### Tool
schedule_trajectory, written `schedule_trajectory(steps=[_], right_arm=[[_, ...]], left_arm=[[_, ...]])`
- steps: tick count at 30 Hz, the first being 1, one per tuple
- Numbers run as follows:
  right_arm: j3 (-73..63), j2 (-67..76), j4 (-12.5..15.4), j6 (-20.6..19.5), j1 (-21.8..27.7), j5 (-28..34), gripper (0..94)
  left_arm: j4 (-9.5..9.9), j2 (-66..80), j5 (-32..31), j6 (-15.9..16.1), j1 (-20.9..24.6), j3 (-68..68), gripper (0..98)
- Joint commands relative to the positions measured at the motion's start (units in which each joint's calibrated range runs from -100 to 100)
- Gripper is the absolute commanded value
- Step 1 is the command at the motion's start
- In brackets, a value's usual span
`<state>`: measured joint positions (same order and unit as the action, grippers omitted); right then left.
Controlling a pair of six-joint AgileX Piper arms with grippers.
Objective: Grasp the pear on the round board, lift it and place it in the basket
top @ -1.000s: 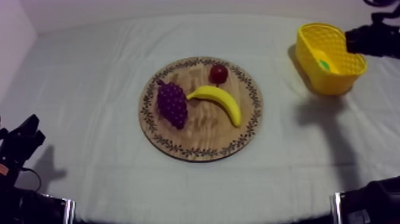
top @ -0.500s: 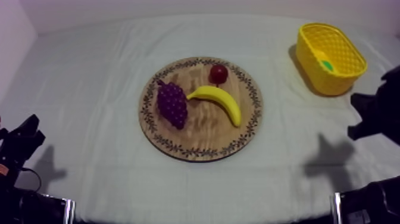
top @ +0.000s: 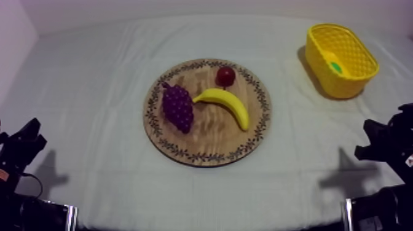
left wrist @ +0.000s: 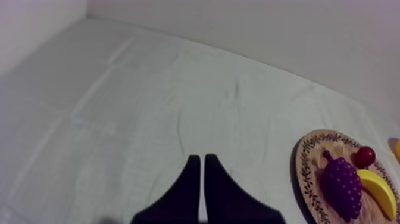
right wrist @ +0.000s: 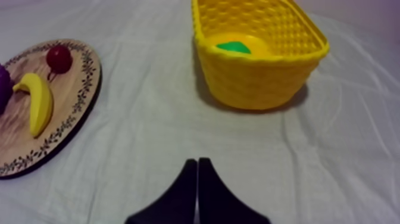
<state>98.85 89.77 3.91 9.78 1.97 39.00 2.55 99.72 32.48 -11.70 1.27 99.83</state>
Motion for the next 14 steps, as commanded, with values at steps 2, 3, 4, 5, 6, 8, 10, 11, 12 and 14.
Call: schedule_trajectory(steps=[2,3,4,5,6,8,10,11,12,14], right_arm=[[0.51,1.44,-1.86,6.59,0.08,-2.26,0.4],[0.60,1.92,-2.07,7.09,0.04,-2.54,0.4],[0.66,2.37,-2.22,7.23,-0.03,-2.78,0.4],[0.71,2.87,-2.32,7.01,-0.08,-2.81,0.4],[0.74,3.38,-2.39,6.57,-0.14,-2.78,0.4],[0.78,4.27,-2.48,5.38,-0.32,-2.83,0.4],[0.83,5.00,-2.52,4.16,-0.42,-2.93,0.4],[0.86,5.25,-2.54,3.65,-0.40,-2.81,0.4],[0.88,5.42,-2.54,3.26,-0.32,-2.71,0.4],[0.90,5.62,-2.55,2.82,-0.16,-2.58,0.4]], left_arm=[[0.01,0.02,0.01,0.00,0.00,-0.05,0.1],[0.01,0.02,0.01,-0.01,0.00,-0.05,0.1],[0.01,0.02,0.01,-0.01,0.00,-0.05,0.1],[0.01,0.02,0.01,0.01,0.00,-0.05,0.1],[0.01,0.02,0.01,0.01,0.00,-0.05,0.1],[0.01,0.02,0.01,-0.01,0.00,-0.05,0.1],[0.01,0.02,0.01,0.00,0.00,-0.05,0.1],[0.01,0.02,0.01,0.00,0.00,-0.05,0.1],[0.01,0.02,0.01,-0.01,0.00,-0.05,0.1],[0.01,0.02,0.01,-0.01,0.00,-0.05,0.1]])
